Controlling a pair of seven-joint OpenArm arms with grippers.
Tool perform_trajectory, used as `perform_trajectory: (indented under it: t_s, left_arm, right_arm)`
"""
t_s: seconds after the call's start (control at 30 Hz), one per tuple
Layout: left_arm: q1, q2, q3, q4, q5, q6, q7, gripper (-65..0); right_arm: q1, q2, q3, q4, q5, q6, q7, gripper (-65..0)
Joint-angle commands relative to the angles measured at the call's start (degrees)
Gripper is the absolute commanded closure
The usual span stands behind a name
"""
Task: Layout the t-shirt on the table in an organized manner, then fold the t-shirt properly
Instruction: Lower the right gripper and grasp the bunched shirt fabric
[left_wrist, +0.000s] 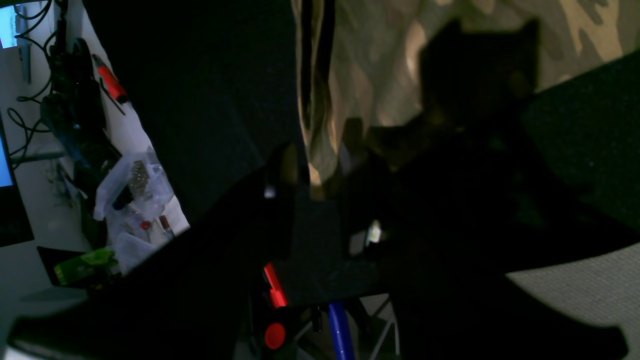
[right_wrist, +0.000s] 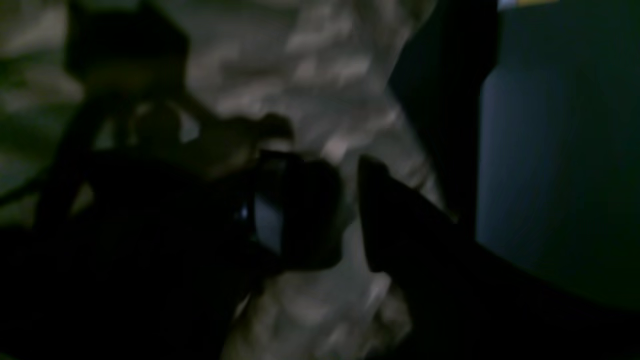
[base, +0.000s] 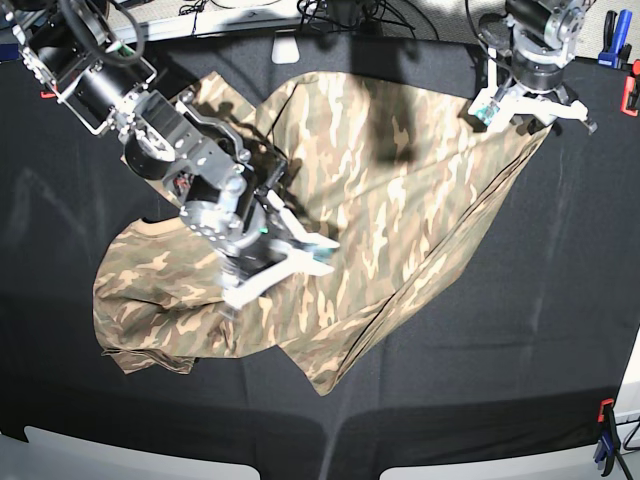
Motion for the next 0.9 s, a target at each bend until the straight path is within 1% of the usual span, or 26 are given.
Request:
perform_trajectory:
  t_s: [0.0, 0.03, 0.1, 0.17, 0.23, 0.37, 0.4, 0.47, 0.53, 0.57, 0.63, 0.67, 0.73, 0.8, 0.87]
  left_arm:
    - [0.2, -0.7, -0.3, 0.8, 1.0, 0.7, -0.3, -13.8]
    - [0.2, -0.7, -0.3, 0.8, 1.0, 0.7, -0.3, -13.8]
    - [0.2, -0.7, -0.3, 0.8, 1.0, 0.7, -0.3, -13.8]
    - [0.2, -0.7, -0.3, 0.8, 1.0, 0.7, -0.3, -13.8]
    - [0.2, -0.7, -0.3, 0.8, 1.0, 0.7, -0.3, -13.8]
    - [0.2, -0.7, -0.3, 0.8, 1.0, 0.7, -0.3, -13.8]
    - [0.2, -0.7, -0.3, 0.8, 1.0, 0.7, -0.3, -13.8]
    - [0.2, -0.6, -0.3, 0.8, 1.0, 0.7, -0.3, -13.8]
    - [0.2, -0.6, -0.3, 0.8, 1.0, 0.7, -0.3, -13.8]
    - [0.2, -0.6, -0.3, 0.8, 1.0, 0.7, -0.3, -13.8]
    - [0.2, -0.6, -0.3, 0.8, 1.5, 0.7, -0.2, -13.8]
    - [0.2, -0.6, -0.3, 0.8, 2.2, 0.7, 0.1, -14.2]
    - [0.2, -0.6, -0.3, 0.8, 6.0, 1.4, 1.6, -17.6]
    - [0.2, -0.6, -0.3, 0.8, 10.7, 4.4, 3.5, -22.3]
    - [0.2, -0.7, -0.3, 0.8, 14.8, 7.2, 5.3, -24.8]
  right_arm:
    - [1.2, 0.2, 0.5, 1.0, 0.5, -0.6, -1.1, -23.7]
    - [1.2, 0.8, 0.5, 1.2, 2.1, -0.6, -2.8, -23.7]
    - [0.9, 2.7, 0.5, 2.5, 4.8, -0.6, -3.7, -23.7]
    - [0.7, 5.6, 0.5, 5.0, 6.4, -0.5, -4.4, -23.7]
    - [0.6, 9.3, 0.5, 8.0, 8.5, -0.5, -5.1, -23.7]
    - [0.5, 17.4, 0.5, 12.0, 21.8, -0.2, -5.1, -23.7]
    - [0.2, 19.0, 0.5, 12.0, 23.3, 0.0, -5.1, -23.7]
    - [-0.9, 21.6, 0.5, 11.9, 23.3, 0.4, -4.8, -23.7]
    - [-2.3, 23.5, 0.5, 11.6, 22.3, 0.8, -3.1, -23.7]
    - [-2.9, 23.8, 0.5, 11.1, 21.0, 0.8, -1.1, -23.7]
    - [-3.7, 23.4, 0.5, 9.3, 18.7, 0.9, 1.6, -23.7]
    - [-3.8, 22.7, 0.5, 7.9, 18.2, 0.9, 1.9, -23.6]
    - [-3.8, 21.1, 0.5, 4.6, 17.0, 0.9, 1.9, -23.7]
    - [-3.8, 19.5, 0.5, 1.0, 13.9, 0.5, 2.3, -23.7]
    - [-3.8, 17.8, 0.5, -2.0, 9.3, -2.0, 3.2, -23.7]
